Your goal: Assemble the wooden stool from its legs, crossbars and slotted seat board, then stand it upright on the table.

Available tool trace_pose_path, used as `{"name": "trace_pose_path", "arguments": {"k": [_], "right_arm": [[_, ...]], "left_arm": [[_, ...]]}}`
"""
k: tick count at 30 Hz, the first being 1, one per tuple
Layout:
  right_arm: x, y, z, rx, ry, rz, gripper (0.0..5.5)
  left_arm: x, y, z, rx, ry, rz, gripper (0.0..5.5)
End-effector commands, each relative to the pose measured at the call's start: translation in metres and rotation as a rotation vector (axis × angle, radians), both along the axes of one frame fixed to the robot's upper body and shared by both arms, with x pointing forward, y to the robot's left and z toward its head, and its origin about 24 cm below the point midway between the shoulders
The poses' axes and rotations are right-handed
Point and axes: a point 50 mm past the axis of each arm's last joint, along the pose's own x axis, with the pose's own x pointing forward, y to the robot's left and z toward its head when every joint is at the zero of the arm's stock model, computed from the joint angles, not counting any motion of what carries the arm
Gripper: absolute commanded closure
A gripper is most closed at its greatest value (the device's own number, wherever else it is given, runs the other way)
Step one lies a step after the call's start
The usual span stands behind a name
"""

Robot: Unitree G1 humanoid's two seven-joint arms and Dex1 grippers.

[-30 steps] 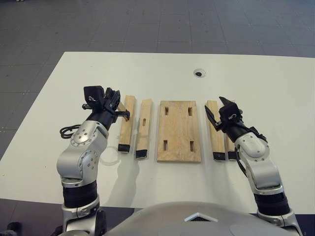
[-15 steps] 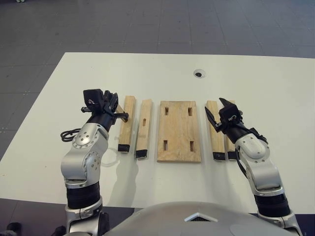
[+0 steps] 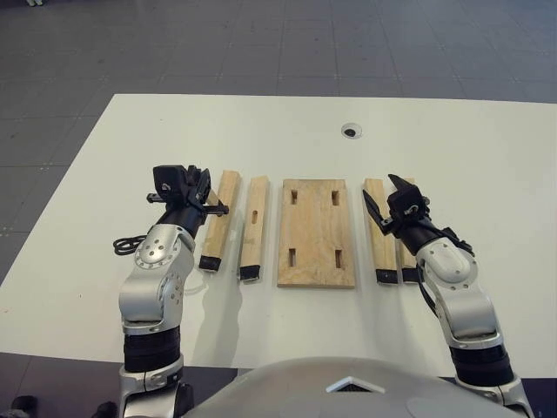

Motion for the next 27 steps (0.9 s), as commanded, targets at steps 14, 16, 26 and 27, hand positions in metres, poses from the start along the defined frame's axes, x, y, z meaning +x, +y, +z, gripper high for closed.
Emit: {"name": "trace_pose_path", "arguments": {"k": [14,16,26,27], "right_arm": [[-0.002,0.002,0.002,0.005,0.0,0.004,2.64],[-0.002,0.002,0.001,0.003,0.003,0.005,2.64],[-0.003,0.003,0.0,0.005,0.012,0.002,2.64],[-0.003,0.003,0.0,0.005,0.012,0.001,2.64]], "left_arm": [[0.005,0.0,-0.003,-0.025,0.071,-0.022,4.7],[0.006,0.0,0.0,-0.017,0.05,-0.019,4.41],[0.003,0.012,0.046,0.074,-0.158,0.043,3.11],[0.003,0.013,0.053,0.081,-0.183,0.043,2.92]]}}
